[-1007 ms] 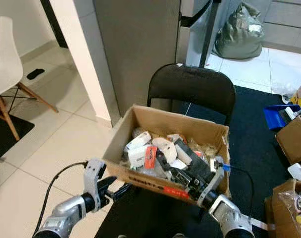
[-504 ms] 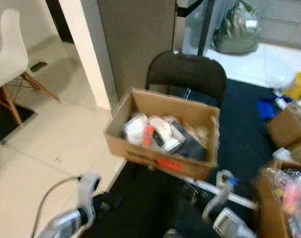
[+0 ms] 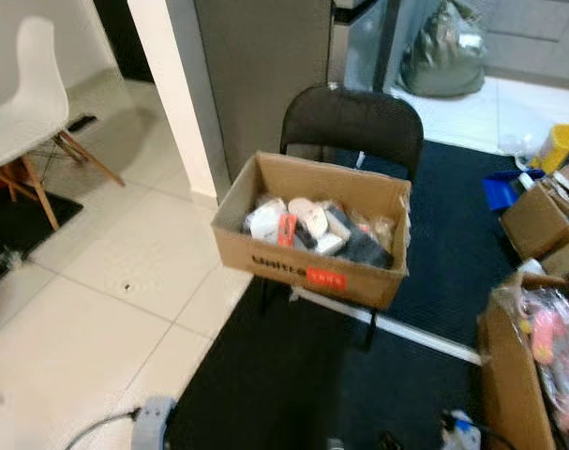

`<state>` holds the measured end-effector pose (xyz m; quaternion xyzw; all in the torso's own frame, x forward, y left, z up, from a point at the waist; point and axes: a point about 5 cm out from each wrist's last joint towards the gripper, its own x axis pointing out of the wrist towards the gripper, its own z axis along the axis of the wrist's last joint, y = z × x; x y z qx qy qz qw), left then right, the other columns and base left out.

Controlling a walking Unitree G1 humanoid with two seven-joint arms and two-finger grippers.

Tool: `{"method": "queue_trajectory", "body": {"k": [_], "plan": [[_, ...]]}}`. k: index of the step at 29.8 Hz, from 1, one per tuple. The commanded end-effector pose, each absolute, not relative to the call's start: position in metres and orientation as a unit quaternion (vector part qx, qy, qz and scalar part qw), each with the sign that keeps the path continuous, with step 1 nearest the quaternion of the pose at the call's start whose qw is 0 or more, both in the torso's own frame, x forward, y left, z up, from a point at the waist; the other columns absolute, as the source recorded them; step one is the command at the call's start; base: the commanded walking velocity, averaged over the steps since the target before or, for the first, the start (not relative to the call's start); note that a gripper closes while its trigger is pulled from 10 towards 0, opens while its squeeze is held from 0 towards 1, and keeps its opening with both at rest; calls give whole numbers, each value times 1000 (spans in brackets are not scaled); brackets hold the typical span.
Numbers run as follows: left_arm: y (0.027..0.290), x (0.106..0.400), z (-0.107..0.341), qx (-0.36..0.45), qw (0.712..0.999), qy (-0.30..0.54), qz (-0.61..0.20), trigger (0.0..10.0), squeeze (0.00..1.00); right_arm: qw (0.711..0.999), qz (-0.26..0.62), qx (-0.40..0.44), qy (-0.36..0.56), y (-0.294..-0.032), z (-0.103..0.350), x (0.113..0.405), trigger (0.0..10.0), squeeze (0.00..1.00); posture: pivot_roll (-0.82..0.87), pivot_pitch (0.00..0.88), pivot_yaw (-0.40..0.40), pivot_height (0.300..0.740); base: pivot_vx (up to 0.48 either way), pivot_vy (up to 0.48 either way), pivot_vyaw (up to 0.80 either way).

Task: Picking trash to rubbish bin

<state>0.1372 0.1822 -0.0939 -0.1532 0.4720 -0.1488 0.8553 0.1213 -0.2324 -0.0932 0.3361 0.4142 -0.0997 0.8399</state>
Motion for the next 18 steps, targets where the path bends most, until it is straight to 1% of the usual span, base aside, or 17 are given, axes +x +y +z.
{"method": "queue_trajectory", "body": {"k": [1,7,18], "plan": [[182,119,-101,-163,838,503,-133,10000,0,840,-104,329,419,-232,-94,120,10000,0,30,72,-1,740,-360,0,0],[178,111,-105,-168,828,521,-120,10000,0,842,-111,312,426,-232,-95,121,10000,0,20,59,-1,740,-362,0,0],[176,118,-104,-164,831,517,-120,10000,0,848,-106,292,429,-230,-93,132,10000,0,25,40,-6,740,-361,0,0]]}}
